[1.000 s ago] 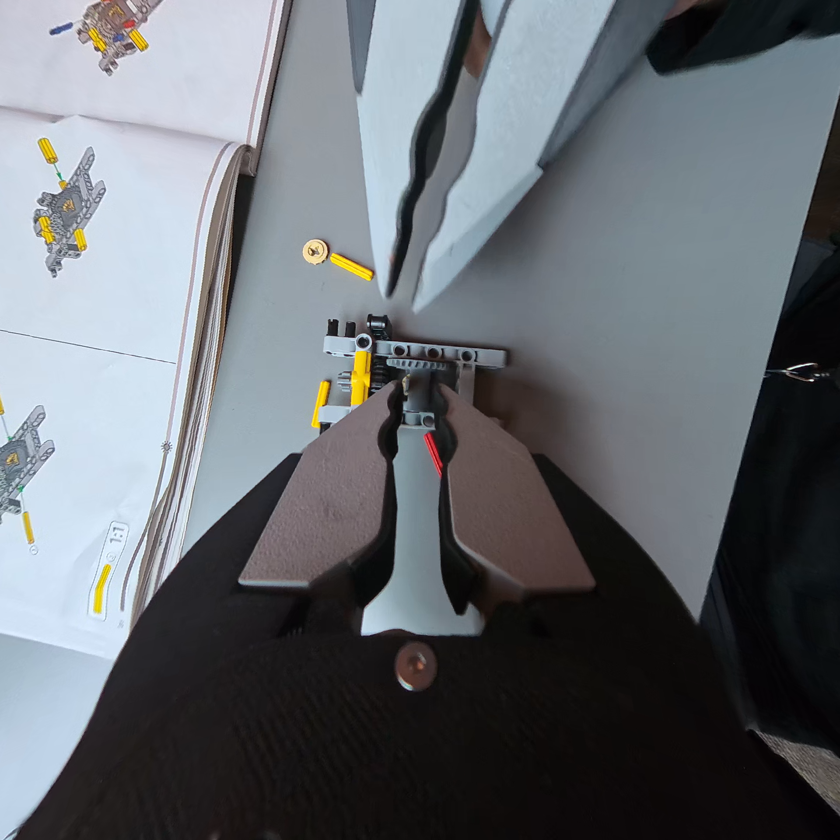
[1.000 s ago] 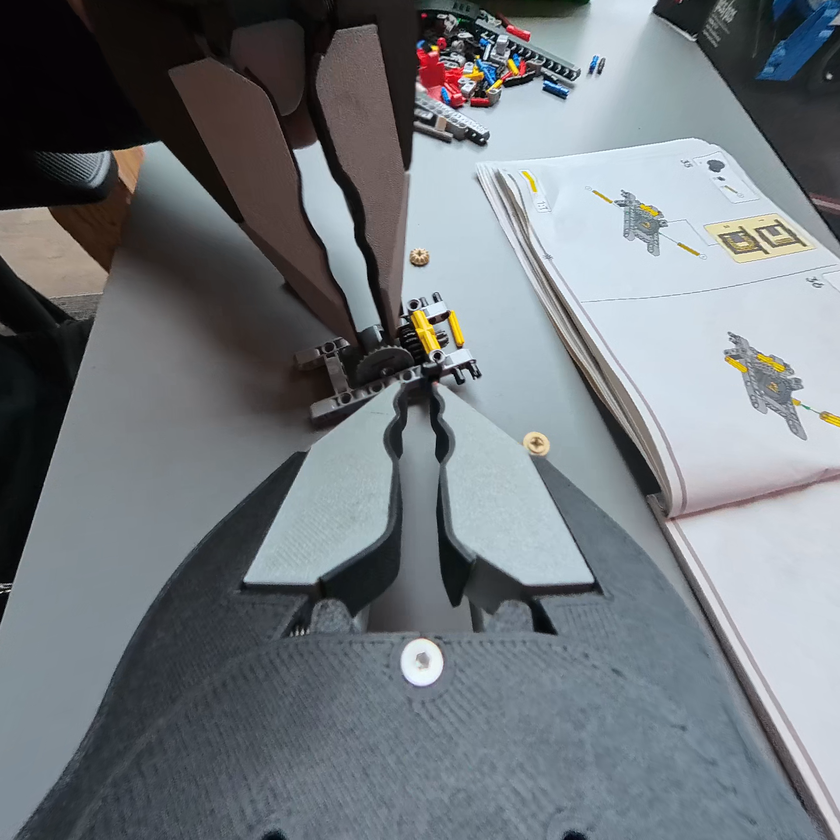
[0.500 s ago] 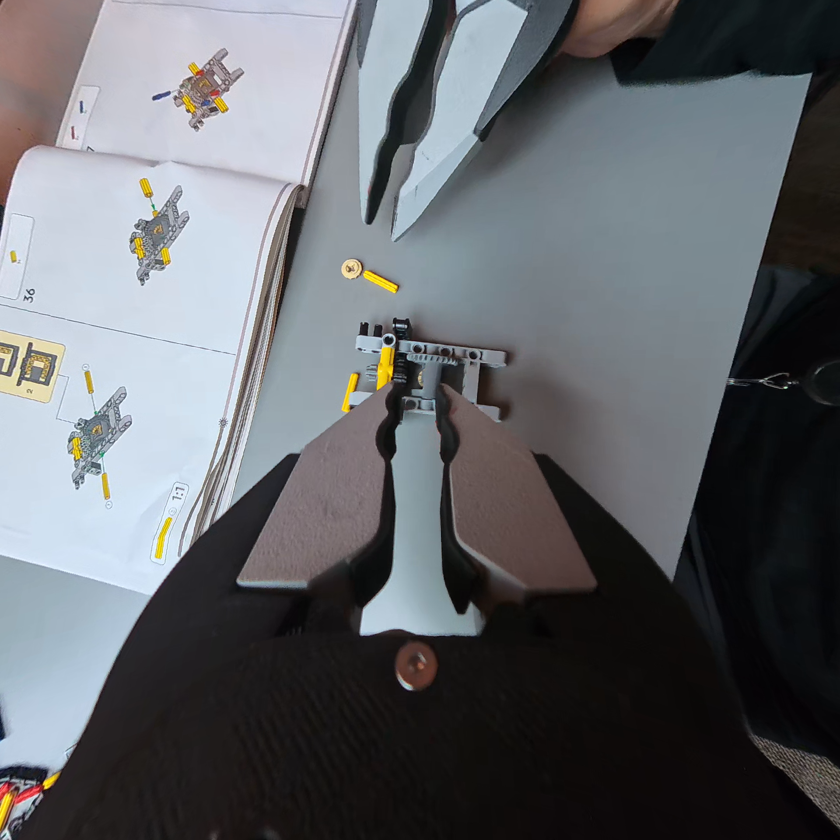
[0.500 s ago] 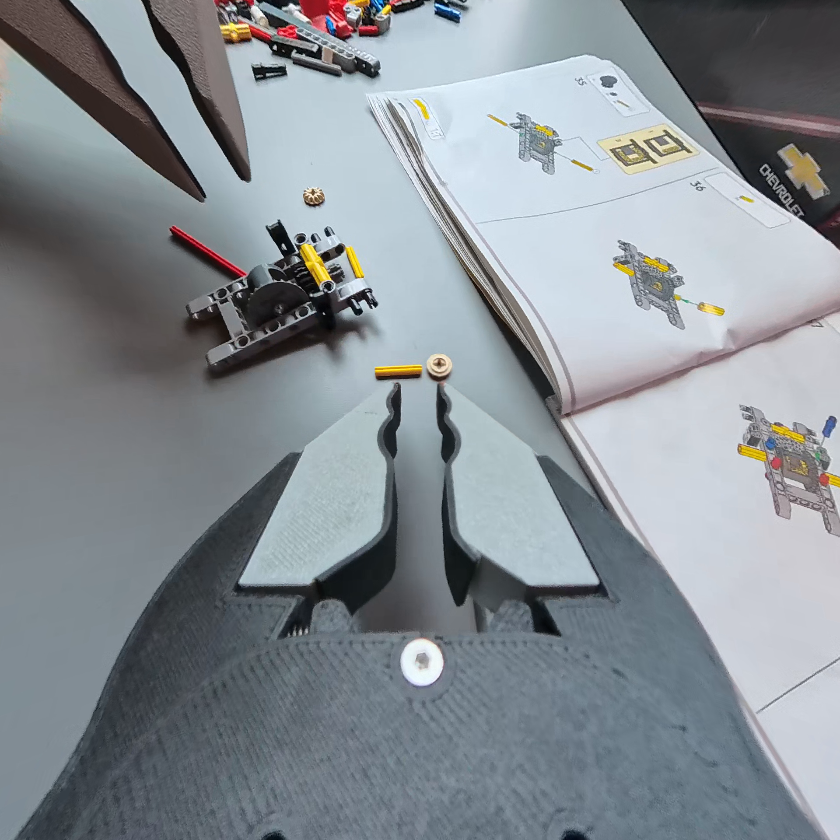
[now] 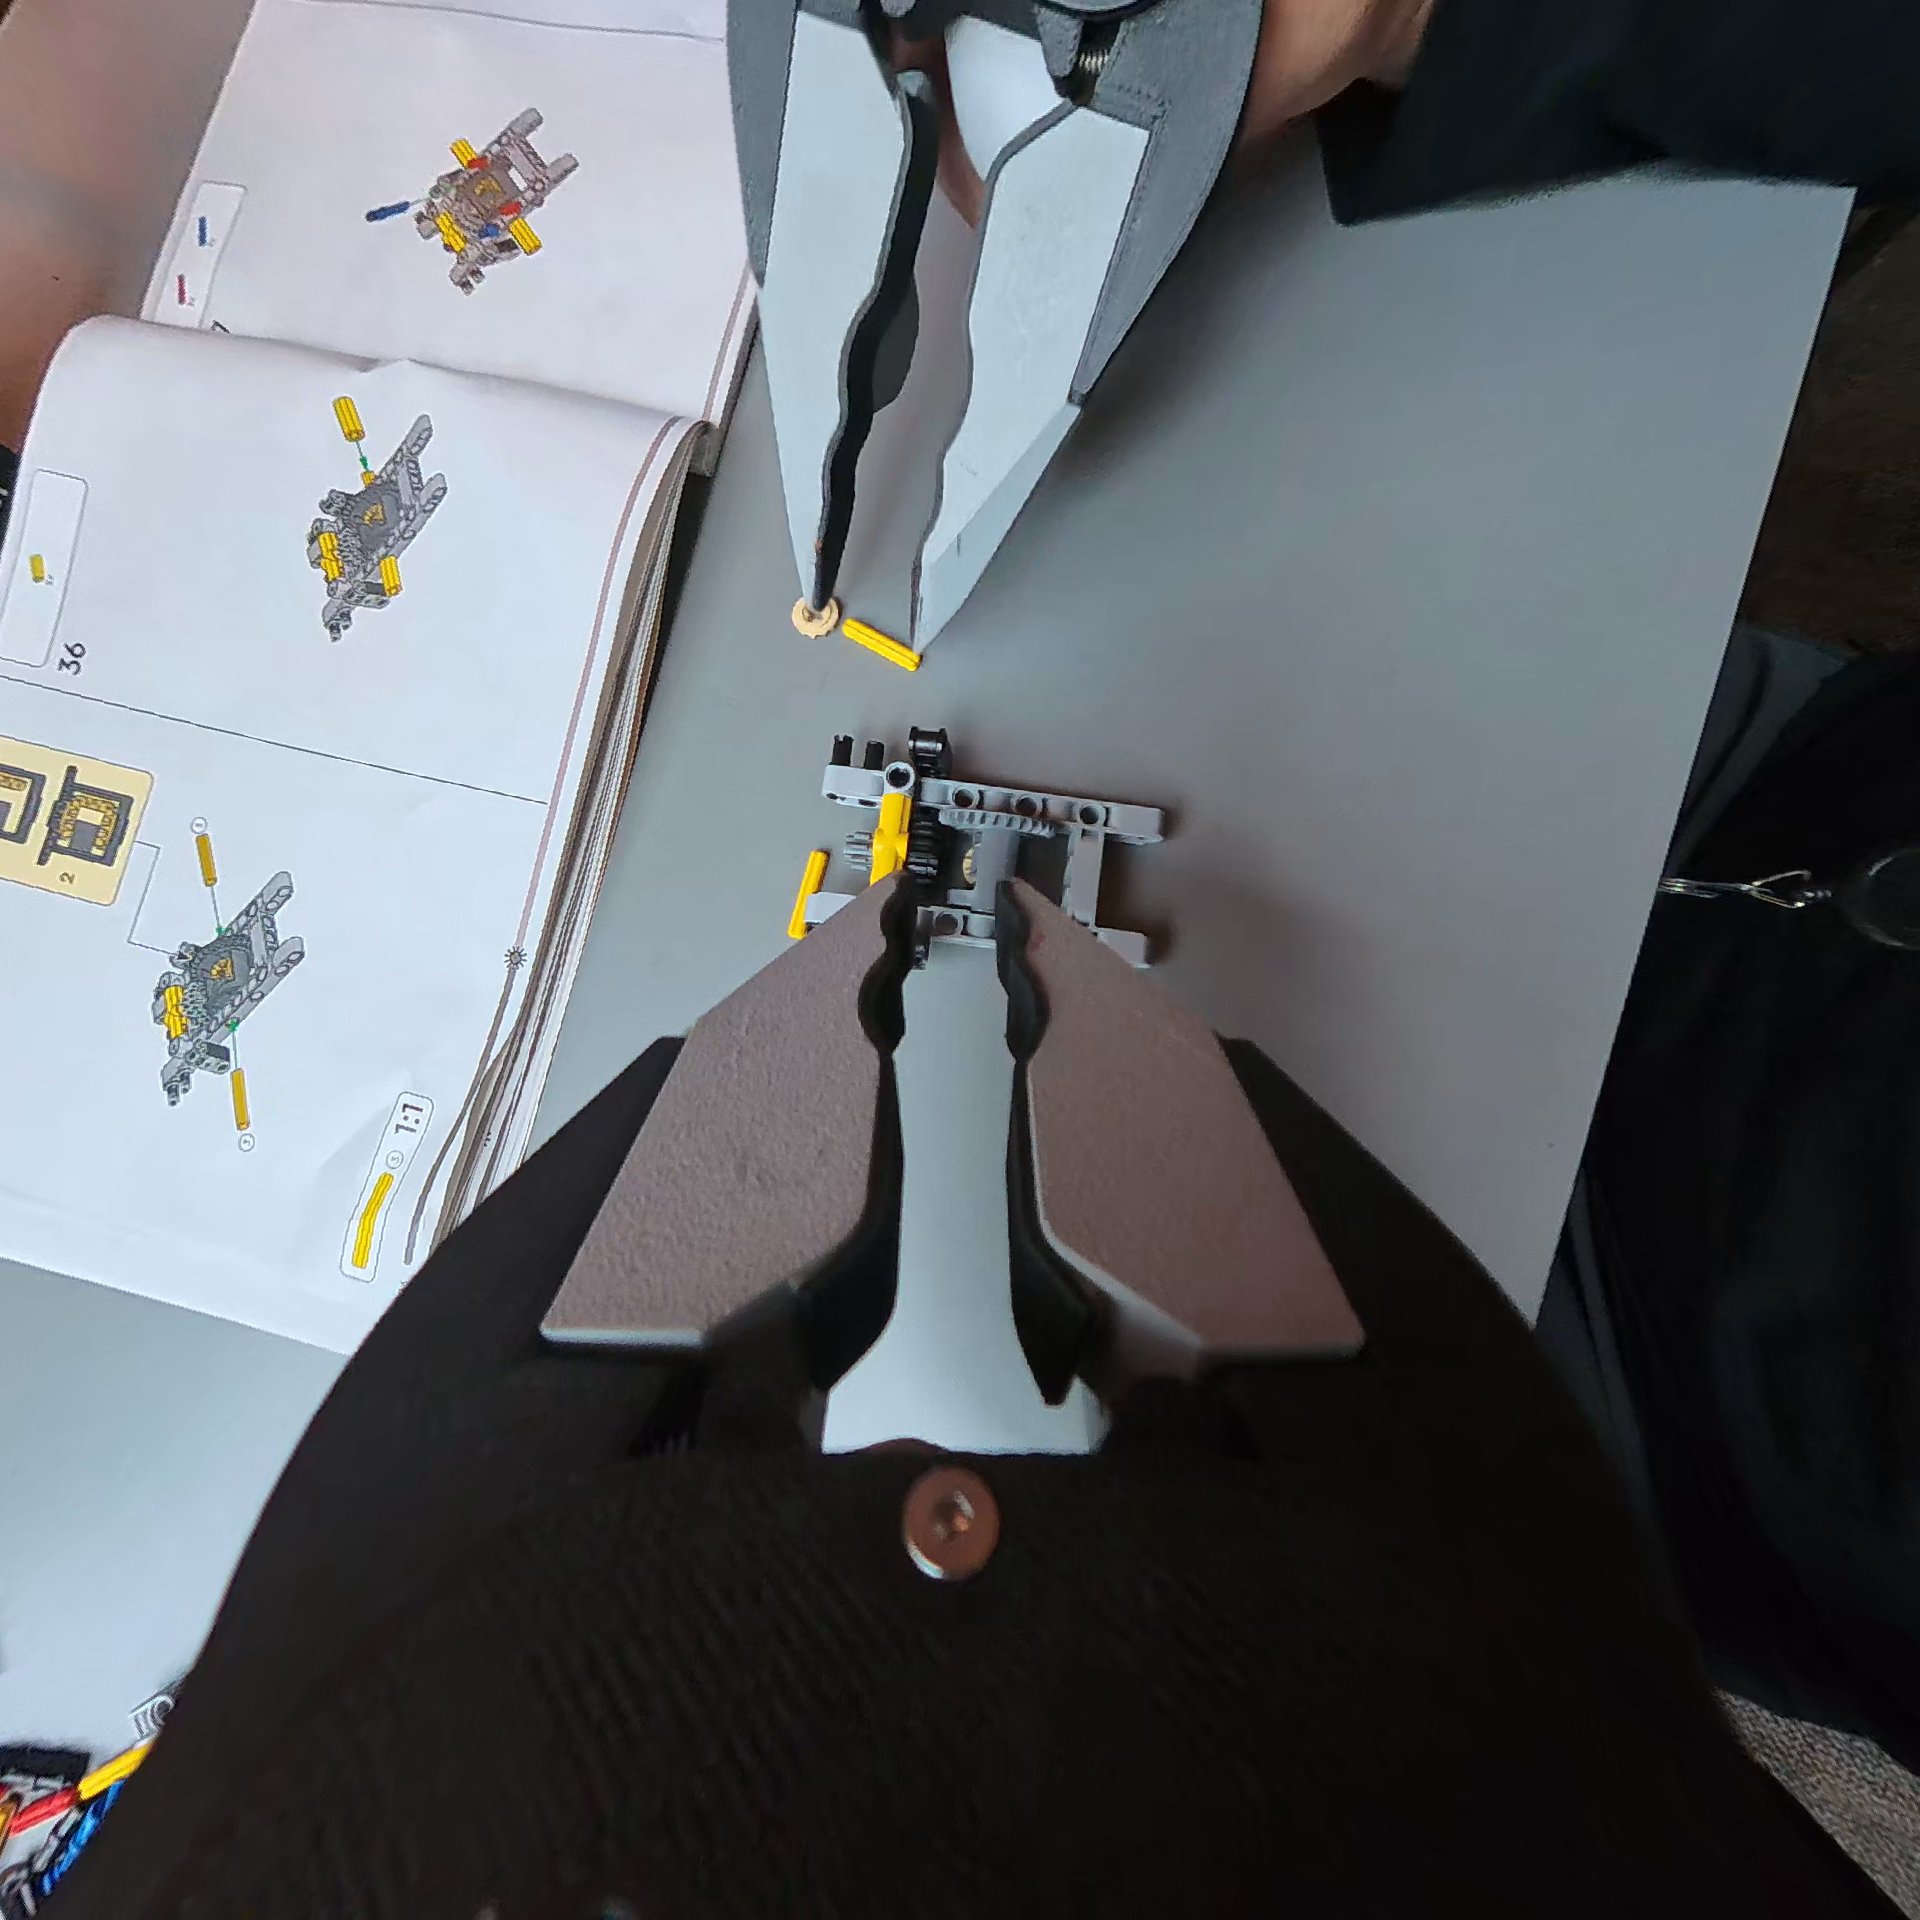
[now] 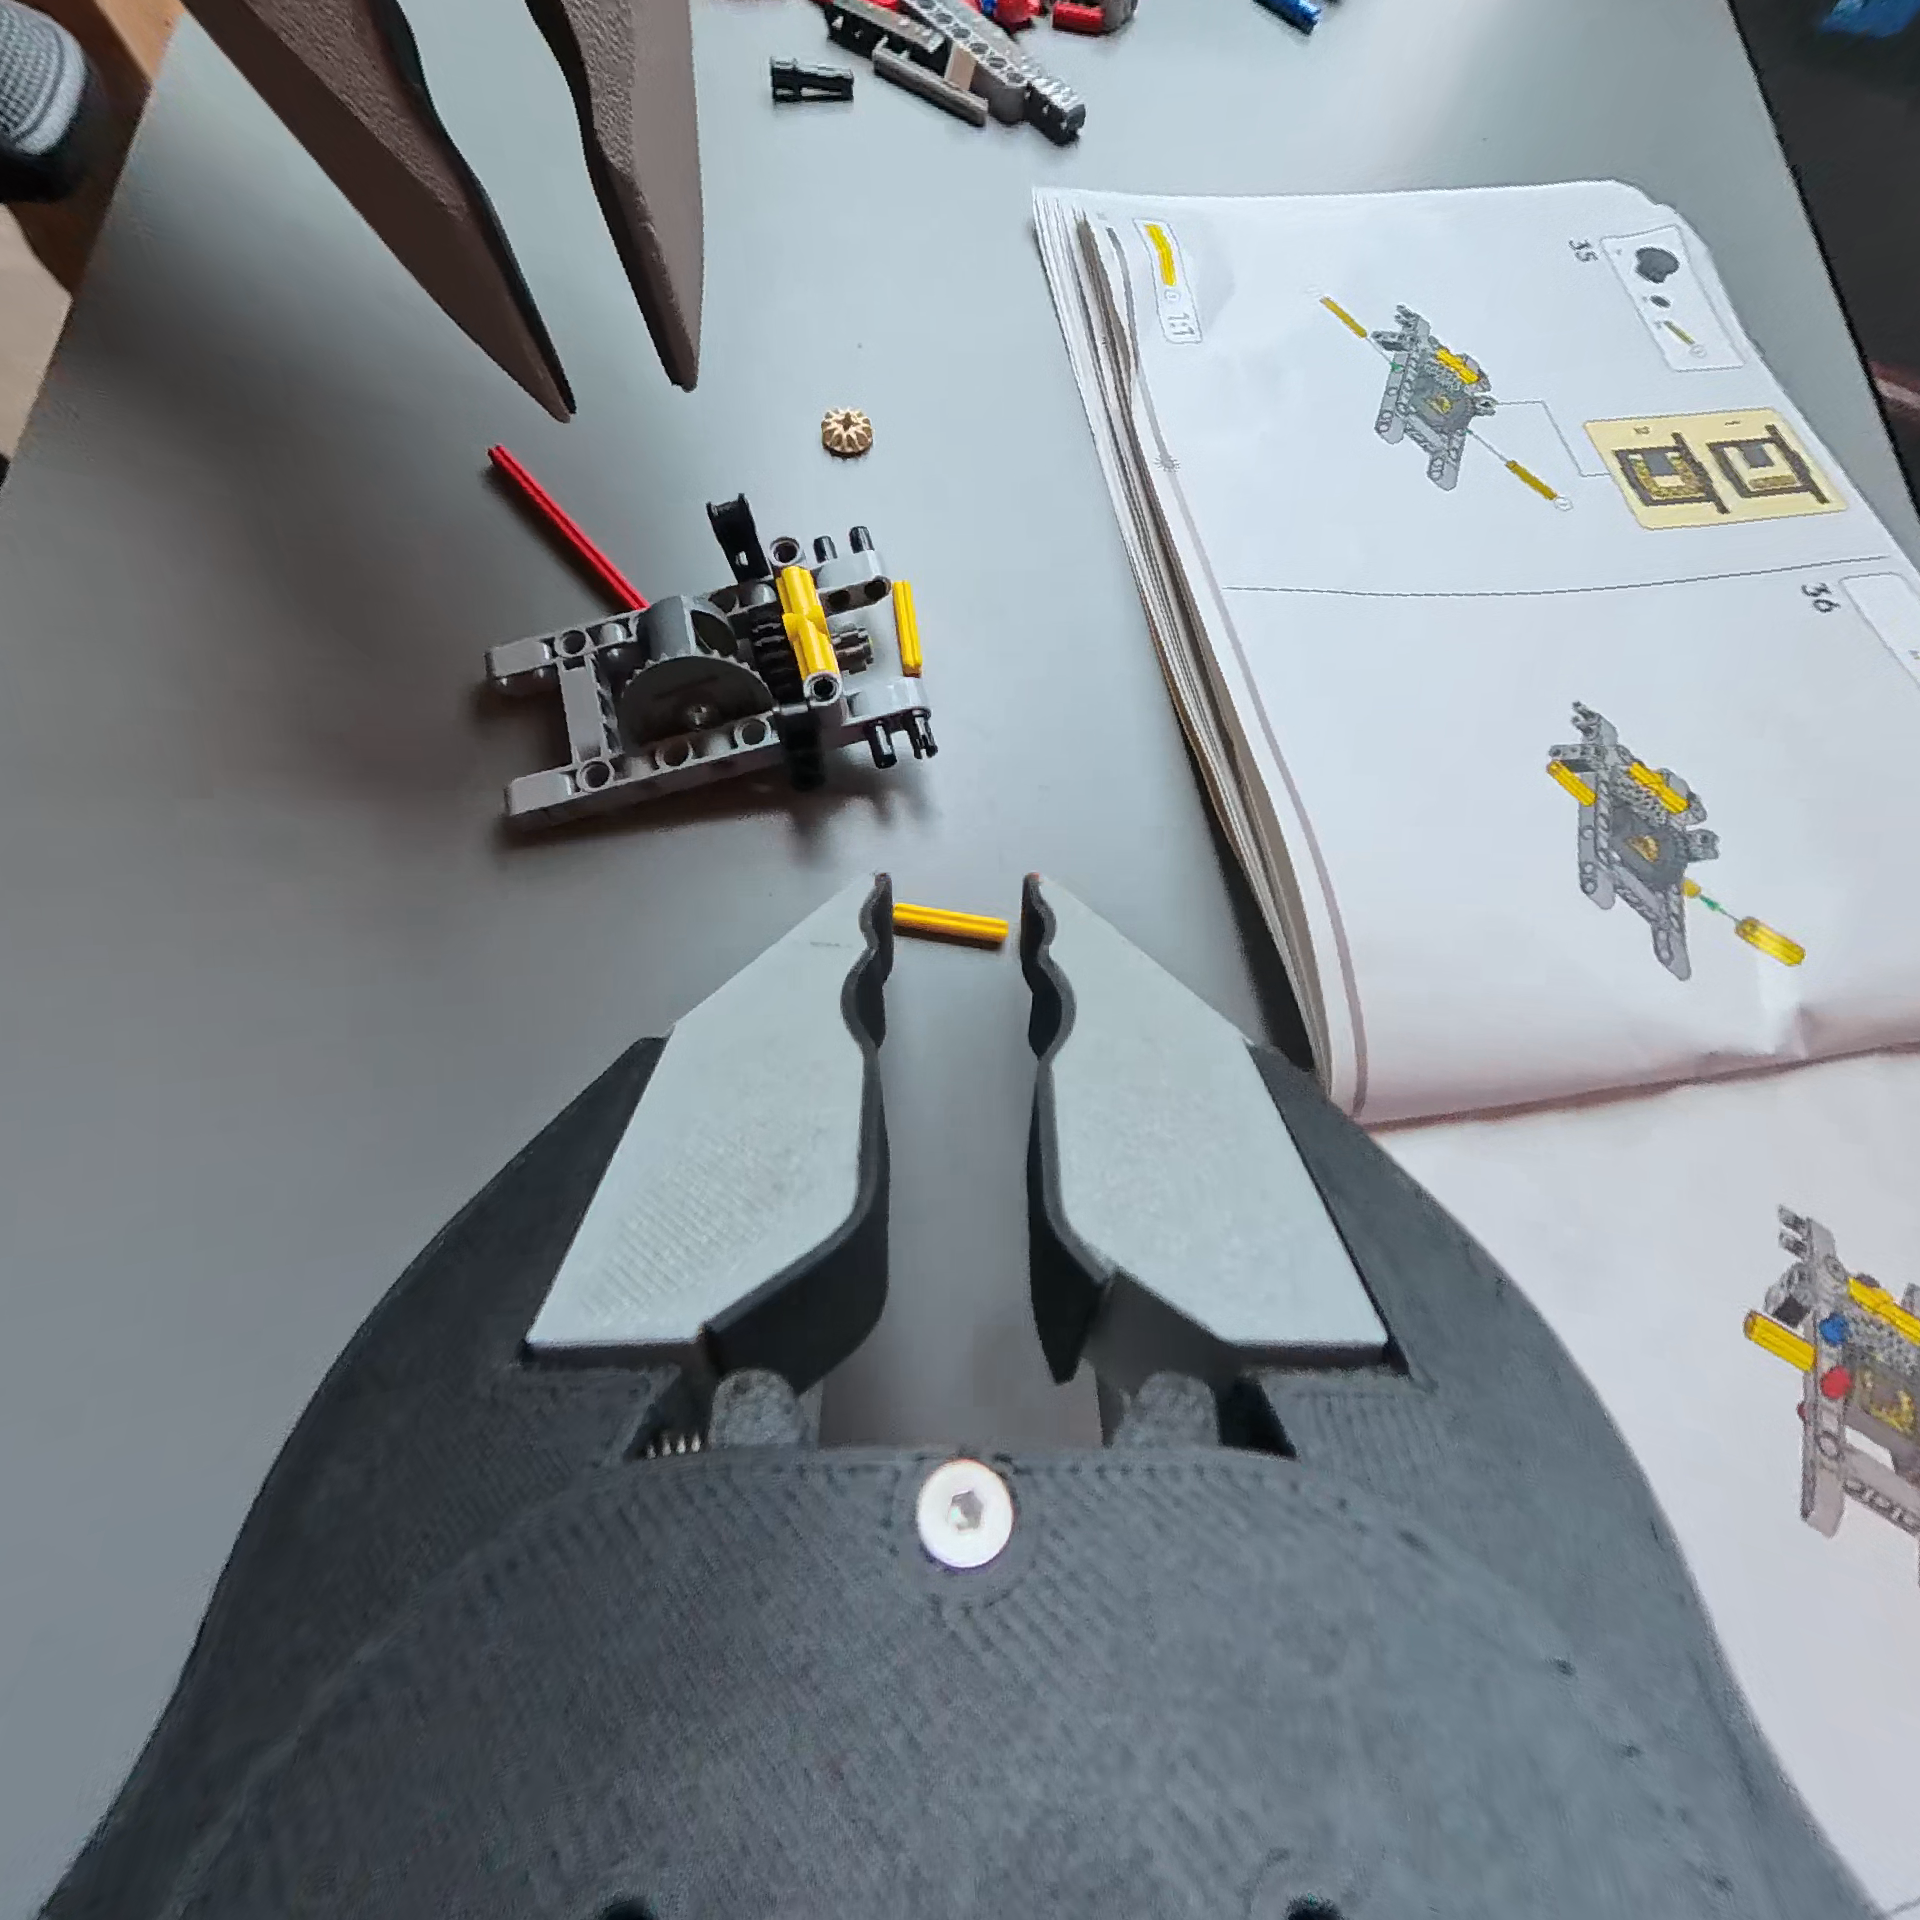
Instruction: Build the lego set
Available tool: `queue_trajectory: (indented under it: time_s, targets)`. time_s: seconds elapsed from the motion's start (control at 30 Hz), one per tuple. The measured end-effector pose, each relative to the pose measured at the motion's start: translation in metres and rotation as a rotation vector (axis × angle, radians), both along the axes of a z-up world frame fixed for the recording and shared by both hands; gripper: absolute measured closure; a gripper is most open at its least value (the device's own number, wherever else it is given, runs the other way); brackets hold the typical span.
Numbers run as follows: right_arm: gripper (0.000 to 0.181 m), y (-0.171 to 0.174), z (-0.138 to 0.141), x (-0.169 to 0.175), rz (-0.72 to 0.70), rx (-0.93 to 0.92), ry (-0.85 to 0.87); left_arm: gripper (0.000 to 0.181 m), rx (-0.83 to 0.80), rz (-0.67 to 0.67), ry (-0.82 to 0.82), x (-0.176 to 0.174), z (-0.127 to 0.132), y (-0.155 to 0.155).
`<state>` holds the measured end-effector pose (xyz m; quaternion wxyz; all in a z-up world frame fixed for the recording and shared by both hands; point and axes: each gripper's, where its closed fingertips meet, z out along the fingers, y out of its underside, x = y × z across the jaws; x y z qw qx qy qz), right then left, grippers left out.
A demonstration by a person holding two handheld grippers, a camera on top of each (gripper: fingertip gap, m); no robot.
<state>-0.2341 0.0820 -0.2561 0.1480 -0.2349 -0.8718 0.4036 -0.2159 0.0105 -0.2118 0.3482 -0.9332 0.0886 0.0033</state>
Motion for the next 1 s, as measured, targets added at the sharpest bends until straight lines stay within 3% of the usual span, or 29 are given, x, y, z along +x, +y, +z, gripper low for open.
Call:
queue_trajectory:
  time_s: [0.13,0.53,0.7,1.0]
  targets:
    - [0.162,-0.001,-0.012,0.005,0.026,0.042,-0.043,0.169,-0.004,0.001,-0.001,-0.001,-0.002,-0.001]
    - [0.164,0.002,-0.006,0.010,0.045,-0.011,-0.055,0.169,-0.002,0.012,-0.013,-0.007,-0.003,-0.004]
    - [0.181,-0.001,-0.012,0.016,0.086,0.046,-0.037,0.169,-0.009,0.010,-0.011,-0.007,-0.005,-0.005]
    - [0.174,0.004,-0.006,0.016,0.069,-0.003,-0.041,0.169,-0.012,0.010,-0.007,-0.007,-0.004,-0.005]
